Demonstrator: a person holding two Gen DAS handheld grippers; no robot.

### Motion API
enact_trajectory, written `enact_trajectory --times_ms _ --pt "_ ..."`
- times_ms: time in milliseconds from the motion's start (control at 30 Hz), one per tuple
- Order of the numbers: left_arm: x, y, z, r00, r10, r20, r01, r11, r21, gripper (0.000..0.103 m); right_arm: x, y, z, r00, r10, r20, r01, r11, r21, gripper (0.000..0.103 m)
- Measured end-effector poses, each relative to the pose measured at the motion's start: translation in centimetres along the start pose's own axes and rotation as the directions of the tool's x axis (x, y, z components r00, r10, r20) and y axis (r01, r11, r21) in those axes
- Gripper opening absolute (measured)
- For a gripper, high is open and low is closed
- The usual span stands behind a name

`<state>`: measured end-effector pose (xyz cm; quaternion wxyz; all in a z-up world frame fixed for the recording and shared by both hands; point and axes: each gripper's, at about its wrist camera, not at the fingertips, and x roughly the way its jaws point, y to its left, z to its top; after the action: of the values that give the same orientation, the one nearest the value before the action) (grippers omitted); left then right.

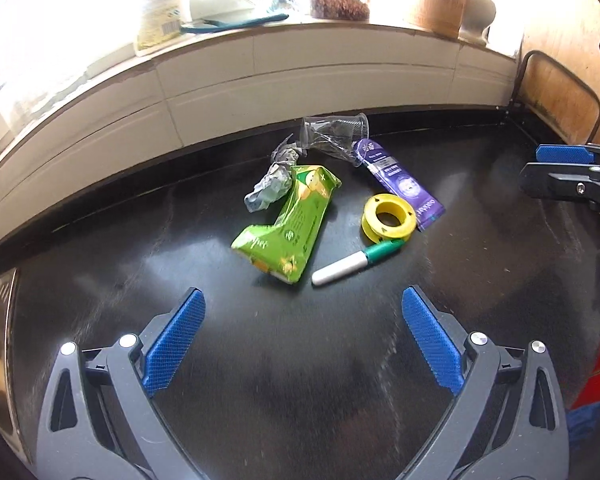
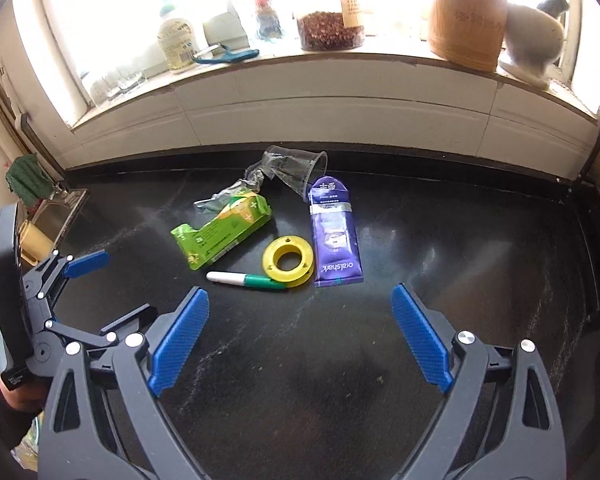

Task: Collect trash
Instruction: 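Grasp the green juice box with the left tool while the right tool grasps the purple milk carton, then carry juice box and milk carton to the bin and open both tools to drop them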

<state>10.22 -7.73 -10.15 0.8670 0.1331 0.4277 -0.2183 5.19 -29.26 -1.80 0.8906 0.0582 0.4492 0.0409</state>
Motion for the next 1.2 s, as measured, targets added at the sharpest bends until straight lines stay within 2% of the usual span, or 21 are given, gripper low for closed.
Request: enact_trajectory --times_ms 367,500,567,667,700,733,767,800,967,1200 --pt "9.2 2.2 4.1 0.998 0.005 -0.065 -0.004 1.000 0.025 0.096 13.1 -2.9 4.7 0.987 -0.043 -0.154 0.040 0.999 -0.022 0.089" --pt "11.1 2.7 4.4 0.996 -0.019 -0.085 0.020 1.000 0.008 0.095 16.9 -2.8 5.6 0.979 -0.061 -0.192 0.052 0.997 -0.052 0.085" --pt "11.8 2.7 4.3 0.995 -0.029 -0.096 0.031 0.999 0.013 0.089 17.9 -2.8 5.9 0.979 -0.064 -0.192 0.053 0.997 -0.057 0.081" --pt "12.7 2.6 4.1 0.992 -0.045 -0.116 0.047 0.999 0.015 0.073 18.5 -2.4 5.9 0.979 -0.095 -0.179 0.079 0.992 -0.097 0.076" --pt "12.8 2.5 3.9 0.992 -0.047 -0.119 0.049 0.999 0.015 0.072 18.6 -2.2 5.8 0.979 -0.109 -0.171 0.090 0.989 -0.116 0.071" --pt "12.7 2.5 3.9 0.993 -0.047 -0.111 0.049 0.999 0.021 0.067 18.5 -2.2 5.7 0.981 -0.109 -0.161 0.089 0.988 -0.122 0.059" --pt "12.7 2.4 3.9 0.993 -0.049 -0.107 0.052 0.998 0.026 0.056 18.3 -2.1 5.6 0.983 -0.106 -0.152 0.087 0.988 -0.128 0.050" --pt "12.4 2.3 3.9 0.994 -0.046 -0.102 0.050 0.998 0.034 0.049 18.3 -2.2 5.6 0.982 -0.106 -0.156 0.087 0.988 -0.127 0.051" --pt "11.1 2.1 3.4 0.993 -0.059 -0.105 0.060 0.998 0.010 0.045 17.1 -3.4 4.8 0.982 -0.082 -0.169 0.071 0.995 -0.071 0.051" --pt "6.0 1.5 1.9 0.998 -0.030 -0.057 0.030 1.000 0.000 0.044 11.9 -3.6 2.8 0.989 -0.079 -0.127 0.074 0.996 -0.047 0.051"
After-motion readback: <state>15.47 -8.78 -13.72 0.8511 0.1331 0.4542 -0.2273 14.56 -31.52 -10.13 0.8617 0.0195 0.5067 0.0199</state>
